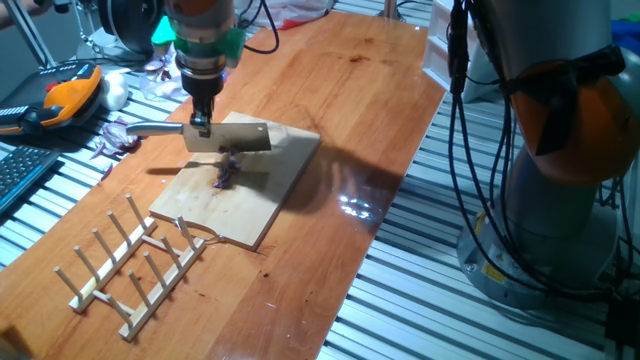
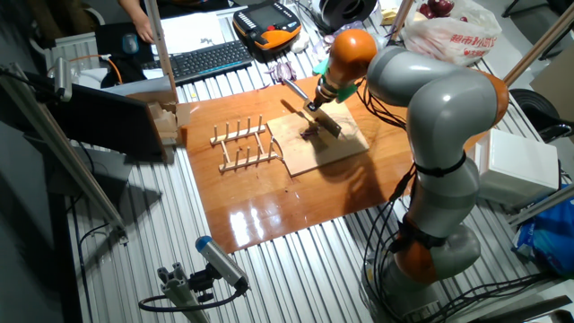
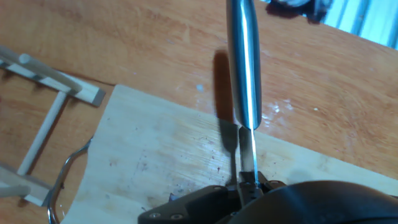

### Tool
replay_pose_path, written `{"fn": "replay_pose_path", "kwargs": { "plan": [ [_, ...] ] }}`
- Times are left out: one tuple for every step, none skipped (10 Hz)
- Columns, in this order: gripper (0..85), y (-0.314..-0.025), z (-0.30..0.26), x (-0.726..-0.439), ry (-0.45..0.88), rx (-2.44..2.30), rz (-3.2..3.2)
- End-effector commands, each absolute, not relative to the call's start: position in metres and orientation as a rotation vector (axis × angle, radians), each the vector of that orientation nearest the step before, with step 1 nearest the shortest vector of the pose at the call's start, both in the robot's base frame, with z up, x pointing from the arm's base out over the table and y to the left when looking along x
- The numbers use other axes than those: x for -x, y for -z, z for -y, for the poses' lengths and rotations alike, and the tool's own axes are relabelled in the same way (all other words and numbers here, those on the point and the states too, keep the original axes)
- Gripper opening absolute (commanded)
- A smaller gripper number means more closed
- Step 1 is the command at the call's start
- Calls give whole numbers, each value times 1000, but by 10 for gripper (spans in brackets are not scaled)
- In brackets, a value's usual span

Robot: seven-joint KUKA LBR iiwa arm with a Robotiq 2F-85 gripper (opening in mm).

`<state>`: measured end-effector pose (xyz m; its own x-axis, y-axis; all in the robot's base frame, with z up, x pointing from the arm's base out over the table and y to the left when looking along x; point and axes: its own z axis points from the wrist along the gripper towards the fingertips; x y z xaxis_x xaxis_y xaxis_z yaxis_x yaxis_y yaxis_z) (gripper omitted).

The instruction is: Chop the onions

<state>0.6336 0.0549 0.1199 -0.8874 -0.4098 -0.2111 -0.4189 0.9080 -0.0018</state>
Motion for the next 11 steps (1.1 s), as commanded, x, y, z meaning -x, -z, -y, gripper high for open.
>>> {"fn": "replay_pose_path", "kwargs": {
  "plan": [
    [0, -118, -54, -632, -62, 632, -2866],
    [0, -116, -54, -631, -59, 629, -2871],
    [0, -114, -55, -629, -58, 631, -2875],
    [0, -110, -55, -627, -54, 631, -2876],
    [0, -105, -56, -626, -57, 637, -2871],
    [0, -101, -56, -627, -61, 640, -2869],
    [0, -96, -55, -627, -61, 641, -2864],
    [0, -90, -54, -627, -71, 637, -2855],
    [0, -85, -56, -626, -79, 633, -2845],
    [0, -84, -57, -627, -86, 627, -2843],
    [0, -88, -57, -629, -108, 626, -2852]
  ]
}}
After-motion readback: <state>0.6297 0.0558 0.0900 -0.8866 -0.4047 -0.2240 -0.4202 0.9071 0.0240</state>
